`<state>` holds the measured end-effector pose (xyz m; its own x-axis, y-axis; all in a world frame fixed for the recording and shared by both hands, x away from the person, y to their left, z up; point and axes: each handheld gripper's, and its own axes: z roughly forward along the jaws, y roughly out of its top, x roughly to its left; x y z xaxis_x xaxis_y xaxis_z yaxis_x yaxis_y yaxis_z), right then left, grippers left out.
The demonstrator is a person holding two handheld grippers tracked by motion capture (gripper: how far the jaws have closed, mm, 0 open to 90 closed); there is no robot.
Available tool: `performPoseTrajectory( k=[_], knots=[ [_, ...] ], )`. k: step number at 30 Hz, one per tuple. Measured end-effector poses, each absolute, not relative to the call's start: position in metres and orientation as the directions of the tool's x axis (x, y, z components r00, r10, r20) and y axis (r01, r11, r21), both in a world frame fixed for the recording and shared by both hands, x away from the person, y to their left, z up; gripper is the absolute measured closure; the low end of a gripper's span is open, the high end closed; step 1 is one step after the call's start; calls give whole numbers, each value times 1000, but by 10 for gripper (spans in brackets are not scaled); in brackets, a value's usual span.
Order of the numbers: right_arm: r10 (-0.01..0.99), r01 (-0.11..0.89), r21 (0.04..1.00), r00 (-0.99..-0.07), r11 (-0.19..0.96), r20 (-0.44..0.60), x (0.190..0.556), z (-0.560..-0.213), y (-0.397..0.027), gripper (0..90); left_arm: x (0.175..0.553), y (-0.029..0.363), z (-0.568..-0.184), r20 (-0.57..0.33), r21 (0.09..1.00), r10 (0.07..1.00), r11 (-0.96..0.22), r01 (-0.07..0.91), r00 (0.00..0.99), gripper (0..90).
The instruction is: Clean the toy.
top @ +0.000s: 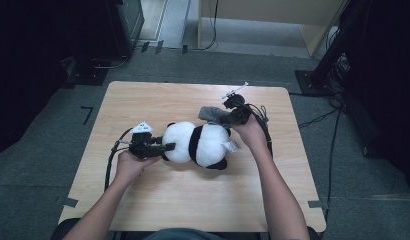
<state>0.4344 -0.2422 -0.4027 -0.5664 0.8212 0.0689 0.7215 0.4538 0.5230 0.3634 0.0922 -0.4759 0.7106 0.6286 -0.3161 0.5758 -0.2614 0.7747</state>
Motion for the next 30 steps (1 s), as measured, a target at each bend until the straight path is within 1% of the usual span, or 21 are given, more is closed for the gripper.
performPoseTrajectory(
  k=[3,6,11,16,22,25,28,30],
  knots=[
    [828,723,544,-553,426,87,433,-398,-247,761,363,92,-476,-319,775,628,-258,577,710,487],
    [820,696,586,-566,416,90,431,-385,-241,761,364,92,-476,-320,776,627,-256,576,710,487],
    [784,639,634,-615,435,81,430,-362,-210,760,363,92,-476,-320,777,626,-255,575,711,487],
    [735,594,653,-674,471,83,432,-354,-167,760,363,93,-476,-321,778,626,-253,575,710,488],
    [673,555,662,-732,503,103,428,-355,-118,760,363,92,-475,-317,779,627,-256,573,711,488],
    [651,550,638,-753,539,99,425,-365,-100,759,363,92,-475,-317,778,628,-257,574,711,488],
    [651,573,591,-752,569,103,425,-383,-95,758,363,92,-475,-320,776,629,-255,577,709,488],
    [658,582,588,-745,562,108,426,-392,-100,759,363,92,-475,-324,776,629,-251,578,707,488]
  ],
)
